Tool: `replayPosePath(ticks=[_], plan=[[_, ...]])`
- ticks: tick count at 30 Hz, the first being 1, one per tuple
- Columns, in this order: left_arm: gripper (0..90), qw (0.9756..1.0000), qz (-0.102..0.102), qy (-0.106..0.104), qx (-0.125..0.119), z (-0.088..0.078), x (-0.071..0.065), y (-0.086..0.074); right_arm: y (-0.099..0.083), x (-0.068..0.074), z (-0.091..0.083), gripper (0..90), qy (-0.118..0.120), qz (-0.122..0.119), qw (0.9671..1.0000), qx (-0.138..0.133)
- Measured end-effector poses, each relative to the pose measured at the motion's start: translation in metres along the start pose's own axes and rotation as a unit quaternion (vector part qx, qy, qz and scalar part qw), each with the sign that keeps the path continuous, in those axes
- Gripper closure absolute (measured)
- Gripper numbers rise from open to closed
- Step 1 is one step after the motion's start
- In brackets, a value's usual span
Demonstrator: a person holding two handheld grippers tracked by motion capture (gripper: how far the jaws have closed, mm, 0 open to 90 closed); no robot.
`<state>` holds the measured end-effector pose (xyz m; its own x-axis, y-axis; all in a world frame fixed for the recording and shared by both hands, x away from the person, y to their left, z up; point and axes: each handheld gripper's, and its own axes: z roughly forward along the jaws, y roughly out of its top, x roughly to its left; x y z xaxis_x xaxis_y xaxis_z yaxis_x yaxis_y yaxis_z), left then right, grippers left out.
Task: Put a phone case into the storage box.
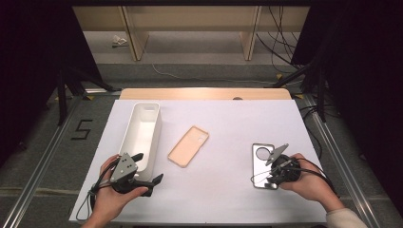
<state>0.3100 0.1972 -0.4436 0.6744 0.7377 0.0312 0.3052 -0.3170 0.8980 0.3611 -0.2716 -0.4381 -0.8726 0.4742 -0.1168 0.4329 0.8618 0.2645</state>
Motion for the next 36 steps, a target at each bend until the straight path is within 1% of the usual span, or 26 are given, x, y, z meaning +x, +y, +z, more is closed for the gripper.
replayPosePath(ticks=[1,3,4,5,6,7,8,10,11,12,15,17,19,20,22,23,24,25,27,30,32,33,34,35,36], plan=[[3.3,1.0000,0.000,0.000,0.000,0.000,0.000,0.000,0.004,0.004,-0.002,61.5,-0.006,-0.041,0.9991,0.008],[3.3,1.0000,-0.001,0.000,-0.001,0.000,0.000,0.000,0.008,0.007,-0.004,58.0,-0.006,-0.068,0.9974,0.021],[3.3,1.0000,-0.001,0.000,-0.001,0.000,0.000,0.000,0.009,0.009,-0.005,56.3,-0.005,-0.078,0.9966,0.027],[3.3,1.0000,-0.001,0.000,0.000,0.000,0.000,0.000,0.010,0.010,-0.005,54.1,-0.006,-0.083,0.9960,0.033],[3.3,1.0000,-0.001,0.000,0.000,0.000,0.000,0.000,0.010,0.010,-0.005,54.1,-0.006,-0.083,0.9960,0.033],[3.3,1.0000,0.000,-0.001,0.000,0.000,0.000,0.000,0.010,0.012,-0.004,49.3,0.002,-0.090,0.9949,0.045],[3.3,1.0000,0.000,-0.001,0.000,0.000,0.000,0.000,0.010,0.012,-0.004,49.3,0.002,-0.090,0.9949,0.045],[3.3,1.0000,0.001,-0.002,0.000,0.000,-0.001,0.000,0.009,0.013,0.000,44.6,0.005,-0.095,0.9942,0.050],[3.5,1.0000,0.000,-0.002,0.000,0.000,-0.001,0.000,0.009,0.013,0.004,44.3,0.007,-0.104,0.9929,0.058],[3.5,1.0000,0.000,-0.001,0.000,0.000,0.000,0.000,0.010,0.014,0.005,43.8,0.005,-0.105,0.9925,0.063],[3.5,1.0000,0.000,-0.002,0.000,0.000,0.000,0.000,0.011,0.014,0.007,43.8,0.005,-0.108,0.9922,0.062],[3.5,1.0000,0.001,-0.002,0.000,0.000,0.000,0.000,0.013,0.015,0.008,44.3,-0.004,-0.117,0.9909,0.066],[3.5,1.0000,0.000,-0.002,0.000,0.000,0.000,0.000,0.014,0.016,0.008,44.9,-0.006,-0.119,0.9904,0.070],[3.5,1.0000,0.000,-0.002,0.000,0.000,0.000,0.000,0.015,0.016,0.009,45.4,-0.006,-0.124,0.9899,0.068],[3.5,1.0000,0.000,-0.002,0.000,0.000,0.000,0.000,0.015,0.017,0.009,45.7,-0.006,-0.124,0.9899,0.069],[3.5,1.0000,0.000,-0.002,0.000,0.000,0.000,0.000,0.016,0.018,0.011,46.8,-0.008,-0.131,0.9889,0.070],[3.5,1.0000,0.001,-0.003,0.000,0.000,0.000,0.000,0.016,0.019,0.011,47.4,-0.008,-0.126,0.9893,0.073],[3.5,1.0000,0.001,-0.003,0.000,0.000,-0.001,0.000,0.016,0.019,0.012,48.5,-0.008,-0.134,0.9883,0.073],[3.6,1.0000,0.001,-0.003,0.000,0.001,-0.001,0.000,0.017,0.020,0.013,50.0,-0.009,-0.135,0.9880,0.075],[3.6,1.0000,0.000,-0.004,0.001,0.001,-0.001,0.000,0.019,0.021,0.014,51.8,-0.013,-0.143,0.9868,0.076],[3.5,1.0000,0.000,-0.004,0.001,0.001,-0.001,-0.001,0.020,0.021,0.014,52.3,-0.015,-0.141,0.9867,0.079],[3.5,1.0000,-0.001,-0.004,0.001,0.001,-0.001,0.000,0.021,0.021,0.015,52.6,-0.018,-0.147,0.9857,0.080],[3.5,1.0000,0.000,-0.004,0.000,0.001,-0.001,0.000,0.022,0.023,0.016,54.9,-0.017,-0.153,0.9846,0.083],[3.5,1.0000,0.000,-0.004,0.000,0.001,-0.001,0.000,0.022,0.023,0.016,54.9,-0.017,-0.153,0.9846,0.083],[3.5,1.0000,0.000,-0.005,0.000,0.001,-0.001,0.000,0.023,0.024,0.015,58.5,-0.015,-0.158,0.9834,0.088]])
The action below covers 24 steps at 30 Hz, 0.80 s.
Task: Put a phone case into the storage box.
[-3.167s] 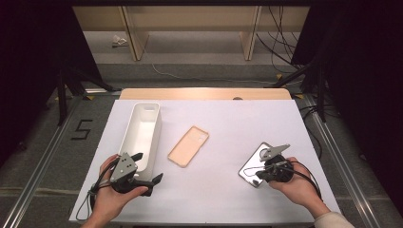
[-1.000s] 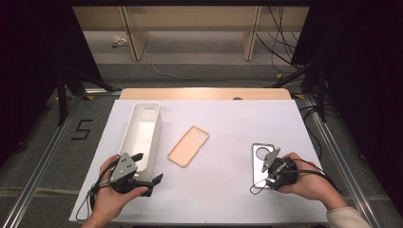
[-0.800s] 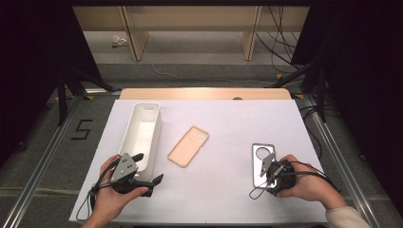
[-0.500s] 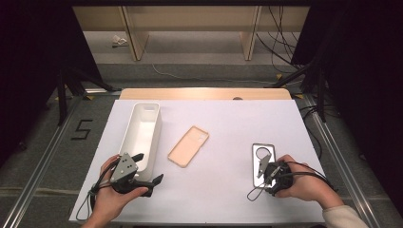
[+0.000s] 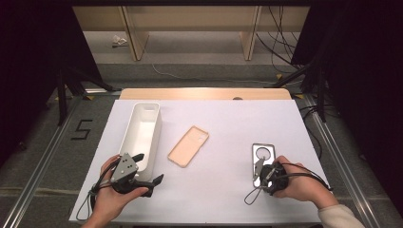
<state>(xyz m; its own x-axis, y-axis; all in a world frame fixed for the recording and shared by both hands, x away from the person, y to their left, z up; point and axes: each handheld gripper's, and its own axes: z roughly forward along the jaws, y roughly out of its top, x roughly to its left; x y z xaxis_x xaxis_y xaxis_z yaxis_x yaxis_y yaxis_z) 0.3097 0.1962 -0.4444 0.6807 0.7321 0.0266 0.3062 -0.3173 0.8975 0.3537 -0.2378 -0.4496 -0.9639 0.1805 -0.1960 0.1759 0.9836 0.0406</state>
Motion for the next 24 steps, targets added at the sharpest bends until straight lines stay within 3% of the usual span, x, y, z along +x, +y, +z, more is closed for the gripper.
replayPosePath(ticks=[5,24], plan=[[3.5,1.0000,0.000,0.000,0.000,0.0000,-0.0002,0.0001,0.0014,0.0033,0.0004,69.1,0.011,-0.012,0.9999,0.003],[3.5,1.0000,0.001,-0.004,0.003,0.0010,-0.0015,-0.0003,0.0051,0.0096,0.0008,79.1,0.010,-0.036,0.9992,0.014]])
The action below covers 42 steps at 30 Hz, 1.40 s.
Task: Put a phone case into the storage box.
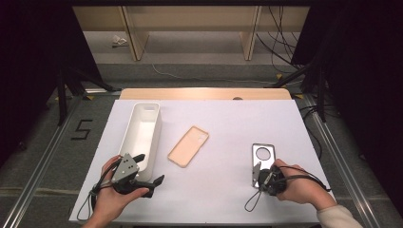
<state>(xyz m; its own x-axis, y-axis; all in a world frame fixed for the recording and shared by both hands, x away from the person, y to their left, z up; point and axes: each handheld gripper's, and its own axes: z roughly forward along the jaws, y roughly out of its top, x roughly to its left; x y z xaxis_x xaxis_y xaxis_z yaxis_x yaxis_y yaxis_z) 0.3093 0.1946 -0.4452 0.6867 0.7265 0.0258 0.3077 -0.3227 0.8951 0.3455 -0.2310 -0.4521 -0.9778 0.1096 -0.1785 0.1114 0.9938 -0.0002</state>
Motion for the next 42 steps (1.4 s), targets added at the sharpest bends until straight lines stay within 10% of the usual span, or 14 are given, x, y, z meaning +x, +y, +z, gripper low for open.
replayPosePath(ticks=[30,42], plan=[[3.7,1.0000,0.001,-0.001,-0.001,0.000,0.000,0.000,0.001,0.001,-0.001,88.1,0.004,0.001,1.0000,0.001],[3.7,1.0000,0.000,0.000,-0.003,-0.001,0.000,0.000,-0.010,-0.005,-0.012,88.5,0.003,0.032,0.9986,-0.043]])
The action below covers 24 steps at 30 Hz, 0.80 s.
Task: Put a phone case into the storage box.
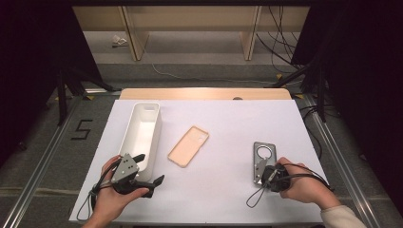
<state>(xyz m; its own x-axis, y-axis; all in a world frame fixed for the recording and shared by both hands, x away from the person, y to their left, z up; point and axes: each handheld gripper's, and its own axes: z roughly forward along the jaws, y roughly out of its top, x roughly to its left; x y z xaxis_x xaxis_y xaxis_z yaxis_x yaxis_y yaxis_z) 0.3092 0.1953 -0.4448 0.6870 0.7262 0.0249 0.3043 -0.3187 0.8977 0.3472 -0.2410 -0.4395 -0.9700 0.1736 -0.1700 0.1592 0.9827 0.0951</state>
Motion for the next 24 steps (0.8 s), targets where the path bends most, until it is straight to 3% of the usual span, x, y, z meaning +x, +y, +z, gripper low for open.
replayPosePath(ticks=[2,7,8,14,15,16,21,23,24], plan=[[3.8,1.0000,0.000,0.001,0.000,0.000,0.000,0.000,-0.003,-0.003,-0.005,88.5,0.007,0.009,0.9996,-0.025],[3.8,1.0000,-0.002,0.001,-0.001,-0.001,0.000,0.000,-0.004,-0.005,-0.011,88.5,0.004,0.030,0.9979,-0.058],[4.0,1.0000,-0.002,0.000,-0.002,-0.001,0.000,0.000,-0.005,-0.006,-0.014,88.5,0.004,0.036,0.9963,-0.078],[4.2,1.0000,-0.002,0.001,-0.003,-0.001,0.001,0.000,-0.006,-0.010,-0.019,88.7,-0.002,0.056,0.9914,-0.119],[4.3,1.0000,-0.002,0.001,-0.003,-0.001,0.001,0.000,-0.007,-0.011,-0.020,88.7,-0.003,0.065,0.9888,-0.134],[4.3,1.0000,-0.001,0.001,-0.003,-0.001,0.001,0.001,-0.007,-0.011,-0.020,88.7,-0.003,0.065,0.9888,-0.134],[4.5,1.0000,-0.002,0.001,-0.004,-0.001,0.001,0.001,-0.010,-0.015,-0.021,88.6,-0.012,0.087,0.9813,-0.171],[4.7,1.0000,-0.003,0.001,-0.005,-0.001,0.000,0.001,-0.010,-0.017,-0.021,88.7,-0.019,0.094,0.9759,-0.196],[4.7,1.0000,-0.001,0.000,-0.005,-0.001,-0.001,0.002,-0.010,-0.017,-0.021,88.7,-0.019,0.094,0.9759,-0.196]])
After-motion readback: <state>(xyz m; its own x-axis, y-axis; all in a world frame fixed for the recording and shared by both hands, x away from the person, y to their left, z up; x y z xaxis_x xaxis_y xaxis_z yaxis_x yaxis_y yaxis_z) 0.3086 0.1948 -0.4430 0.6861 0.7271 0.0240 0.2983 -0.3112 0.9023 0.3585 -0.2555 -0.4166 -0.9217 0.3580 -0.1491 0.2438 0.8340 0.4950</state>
